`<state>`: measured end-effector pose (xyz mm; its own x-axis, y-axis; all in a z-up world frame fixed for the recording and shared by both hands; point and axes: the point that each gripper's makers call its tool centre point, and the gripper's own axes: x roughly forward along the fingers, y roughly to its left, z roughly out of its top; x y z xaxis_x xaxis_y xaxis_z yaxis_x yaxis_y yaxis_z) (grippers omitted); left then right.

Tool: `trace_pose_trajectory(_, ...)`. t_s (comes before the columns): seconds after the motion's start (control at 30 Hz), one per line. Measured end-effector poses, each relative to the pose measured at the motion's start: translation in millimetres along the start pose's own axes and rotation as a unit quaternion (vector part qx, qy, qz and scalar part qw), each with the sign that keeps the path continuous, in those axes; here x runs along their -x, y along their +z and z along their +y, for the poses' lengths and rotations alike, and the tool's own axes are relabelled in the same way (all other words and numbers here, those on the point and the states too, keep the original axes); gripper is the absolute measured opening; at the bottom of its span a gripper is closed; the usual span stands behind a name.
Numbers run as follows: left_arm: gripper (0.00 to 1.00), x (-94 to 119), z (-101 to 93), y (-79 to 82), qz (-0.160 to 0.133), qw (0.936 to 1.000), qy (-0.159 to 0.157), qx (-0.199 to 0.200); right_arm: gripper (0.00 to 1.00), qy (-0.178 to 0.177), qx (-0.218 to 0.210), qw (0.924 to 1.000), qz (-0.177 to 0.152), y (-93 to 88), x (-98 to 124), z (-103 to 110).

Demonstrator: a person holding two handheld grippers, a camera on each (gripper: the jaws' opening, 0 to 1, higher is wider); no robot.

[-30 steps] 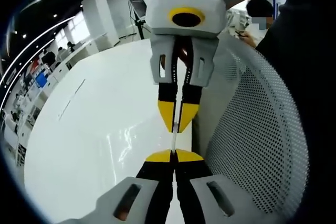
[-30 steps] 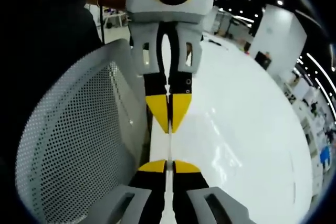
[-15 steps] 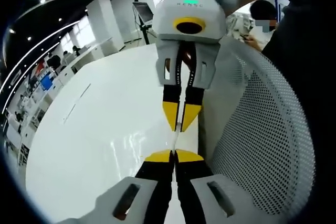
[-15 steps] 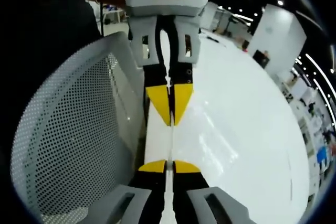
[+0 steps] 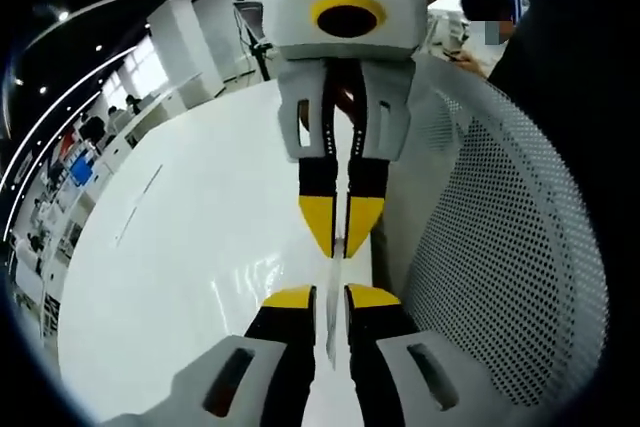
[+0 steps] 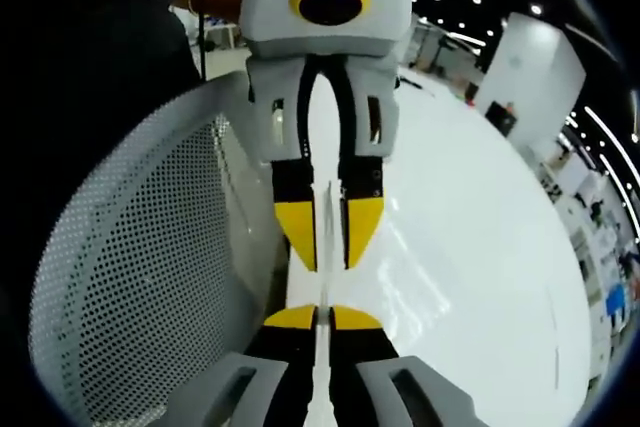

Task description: Open the resealable bag by pulling the two sides of the seal apart until the entire bag opening is separated and visibly accessible.

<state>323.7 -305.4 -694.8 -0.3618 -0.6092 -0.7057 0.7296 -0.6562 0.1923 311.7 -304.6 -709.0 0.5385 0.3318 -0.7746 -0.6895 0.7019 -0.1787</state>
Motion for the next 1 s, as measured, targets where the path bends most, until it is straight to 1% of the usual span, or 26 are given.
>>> trace_pose_trajectory(0.07, 0.03, 0, -0.2, 0.5, 0.0, 1.0, -0.001, -0.001, 0.0, 0.0, 0.0, 1.0, 0.0, 0.4, 0, 0)
trace_pose_trajectory(0.1, 0.02, -3, -0.9, 2.8, -0.002, 1.0, -0.007, -0.004, 0.0, 0.0, 0.001, 1.0, -0.002, 1.7, 0, 0)
trace_pose_trajectory(0.2, 0.0, -5, -1.8, 1.6, 0.002, 0.9999, -0.009, -0.01, 0.0, -0.001, 0.0, 1.0, -0.002, 2.1, 0, -1)
trace_pose_trajectory(0.4, 0.0, -6, -4.0, 1.2, -0.001, 0.9998, -0.014, -0.016, 0.0, -0.001, 0.001, 1.0, -0.002, 1.8, 0, -1)
trace_pose_trajectory(0.53, 0.0, -6, -4.7, 0.1, 0.004, 0.9998, -0.017, -0.009, 0.0, 0.002, 0.003, 1.0, -0.004, 2.1, -1, 0)
trace_pose_trajectory(0.7, 0.0, -5, -6.5, -2.1, 0.007, 0.9997, -0.014, -0.018, 0.0, 0.003, 0.002, 1.0, -0.006, 2.8, -2, 0)
trace_pose_trajectory(0.73, 0.0, -2, -5.6, -1.3, 0.005, 0.9997, -0.007, -0.024, 0.0, 0.002, 0.0, 1.0, -0.009, 3.9, -3, 0)
trace_pose_trajectory(0.83, 0.0, 2, -3.7, -0.7, -0.003, 0.9999, -0.004, -0.013, 0.0, 0.001, 0.0, 0.9999, -0.01, 4.1, -2, 0)
trace_pose_trajectory(0.9, 0.0, 3, -3.5, -1.6, -0.006, 1.0, -0.006, -0.002, 0.0, 0.002, -0.024, 0.9996, -0.017, -0.1, -2, -2)
trace_pose_trajectory(1.0, 0.0, 4, -3.2, -1.8, -0.003, 1.0, -0.005, -0.006, 0.0, 0.0, -0.02, 0.9998, -0.007, -5.5, -4, -2)
